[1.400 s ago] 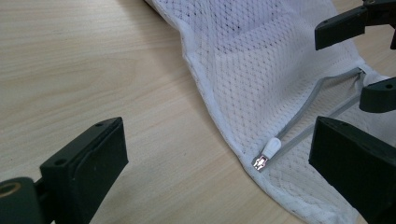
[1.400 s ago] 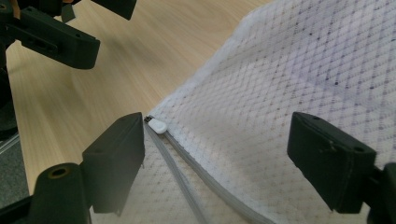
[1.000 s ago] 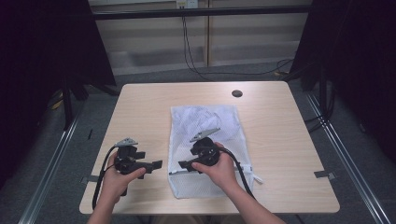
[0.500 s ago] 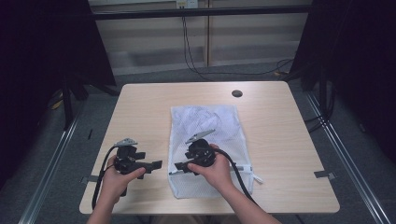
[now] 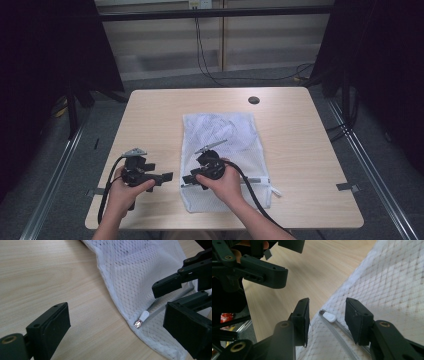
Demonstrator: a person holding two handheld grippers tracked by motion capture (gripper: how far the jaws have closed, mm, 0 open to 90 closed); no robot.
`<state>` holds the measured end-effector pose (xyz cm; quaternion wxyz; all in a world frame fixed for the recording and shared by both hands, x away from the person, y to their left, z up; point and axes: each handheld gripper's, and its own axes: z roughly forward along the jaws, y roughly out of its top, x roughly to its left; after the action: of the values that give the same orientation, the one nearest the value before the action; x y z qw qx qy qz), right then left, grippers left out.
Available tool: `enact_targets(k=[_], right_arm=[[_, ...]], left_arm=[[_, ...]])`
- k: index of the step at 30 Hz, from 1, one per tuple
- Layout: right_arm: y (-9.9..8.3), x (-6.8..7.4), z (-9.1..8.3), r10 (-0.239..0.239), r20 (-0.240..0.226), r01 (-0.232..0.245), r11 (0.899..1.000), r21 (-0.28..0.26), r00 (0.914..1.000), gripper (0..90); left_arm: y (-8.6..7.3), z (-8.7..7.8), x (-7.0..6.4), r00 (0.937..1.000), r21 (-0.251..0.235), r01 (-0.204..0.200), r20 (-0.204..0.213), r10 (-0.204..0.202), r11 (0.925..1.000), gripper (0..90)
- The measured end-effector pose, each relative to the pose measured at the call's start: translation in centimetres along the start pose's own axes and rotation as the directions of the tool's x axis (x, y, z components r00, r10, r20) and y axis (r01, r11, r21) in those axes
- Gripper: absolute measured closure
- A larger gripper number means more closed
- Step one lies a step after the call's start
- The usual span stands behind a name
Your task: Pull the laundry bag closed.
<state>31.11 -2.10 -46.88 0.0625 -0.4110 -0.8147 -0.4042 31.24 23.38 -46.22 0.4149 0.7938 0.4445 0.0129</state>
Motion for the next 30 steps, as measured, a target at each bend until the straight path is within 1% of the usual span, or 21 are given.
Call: enact_targets(k=[1, 2, 6, 9, 11, 12, 14, 15, 16, 20, 21, 23, 24, 25, 28, 29, 30], right_arm=[[0.0, 0.0, 0.1, 0.009, -0.002, -0.009, 1.0, 0.005, 1.0, 58.6], [-0.1, 0.1, 0.3, 0.037, -0.008, -0.037, 0.999, 0.02, 0.9993, 59.7], [-0.1, 0.1, 0.6, 0.038, 0.0, -0.038, 0.999, 0.036, 0.9993, 62.5], [-0.2, 0.1, 0.9, 0.057, 0.0, -0.057, 0.997, 0.056, 0.9984, 64.3], [-0.2, 0.0, 1.0, 0.056, 0.002, -0.056, 0.997, 0.059, 0.9984, 65.0], [-0.2, 0.0, 1.1, 0.072, 0.003, -0.073, 0.995, 0.063, 0.9974, 65.3], [-0.2, 0.0, 1.2, 0.066, 0.003, -0.066, 0.996, 0.06, 0.9978, 65.6], [-0.2, -0.1, 1.2, 0.07, 0.005, -0.07, 0.995, 0.07, 0.9975, 65.7], [-0.2, -0.1, 1.3, 0.079, 0.007, -0.079, 0.994, 0.072, 0.9969, 65.8], [-0.2, -0.1, 1.5, 0.087, 0.006, -0.087, 0.993, 0.075, 0.9962, 66.0], [-0.2, -0.2, 1.6, 0.08, 0.004, -0.08, 0.994, 0.074, 0.9968, 66.1], [-0.2, -0.1, 1.7, 0.089, 0.001, -0.089, 0.993, 0.077, 0.996, 66.7], [-0.3, -0.2, 1.8, 0.086, 0.0, -0.086, 0.993, 0.078, 0.9963, 66.7], [-0.3, -0.1, 1.8, 0.098, -0.002, -0.097, 0.992, 0.079, 0.9952, 66.6], [-0.3, -0.1, 2.0, 0.095, -0.004, -0.095, 0.992, 0.084, 0.9954, 66.2], [-0.3, 0.0, 2.1, 0.101, -0.006, -0.1, 0.991, 0.085, 0.9949, 66.7], [-0.3, -0.1, 2.2, 0.095, -0.004, -0.095, 0.991, 0.091, 0.9954, 67.6]], left_arm=[[0.0, 0.0, 0.0, 1.0, 0.0, -0.003, -0.003, 0.003, 1.0, 6.7], [0.0, 0.0, 0.0, 1.0, 0.0, -0.003, -0.001, 0.003, 1.0, 6.7], [0.0, -0.1, 0.1, 1.0, 0.0, 0.006, 0.004, -0.006, 1.0, 6.7], [0.0, -0.1, 0.2, 1.0, -0.001, 0.009, 0.005, -0.009, 1.0, 6.9], [0.0, -0.1, 0.2, 0.9999, -0.002, 0.009, 0.007, -0.009, 1.0, 6.9], [0.0, -0.1, 0.3, 0.9999, -0.003, 0.01, 0.005, -0.01, 0.9999, 7.0], [0.0, -0.2, 0.3, 1.0, 0.001, 0.006, 0.007, -0.006, 1.0, 7.0], [0.0, -0.2, 0.4, 0.9999, 0.001, 0.006, 0.008, -0.006, 1.0, 7.0], [0.0, -0.2, 0.4, 0.9999, 0.001, 0.007, 0.009, -0.007, 1.0, 7.0], [0.0, -0.1, 0.3, 0.9999, 0.002, 0.011, 0.007, -0.011, 0.9999, 7.0], [0.0, -0.1, 0.3, 0.9999, 0.003, 0.01, 0.006, -0.01, 0.9999, 7.0], [0.0, 0.0, 0.3, 0.9999, 0.009, 0.005, 0.009, -0.005, 0.9999, 7.0], [0.0, 0.0, 0.4, 1.0, 0.009, 0.005, 0.006, -0.005, 0.9999, 7.0], [0.0, 0.0, 0.3, 1.0, 0.009, 0.006, 0.007, -0.007, 0.9999, 7.0], [0.0, 0.0, 0.4, 0.9999, 0.01, 0.008, 0.009, -0.008, 0.9999, 7.1], [0.0, 0.0, 0.4, 0.9999, 0.011, 0.007, 0.008, -0.007, 0.9999, 7.1], [0.0, 0.0, 0.4, 0.9999, 0.011, 0.007, 0.008, -0.007, 0.9999, 7.2]])
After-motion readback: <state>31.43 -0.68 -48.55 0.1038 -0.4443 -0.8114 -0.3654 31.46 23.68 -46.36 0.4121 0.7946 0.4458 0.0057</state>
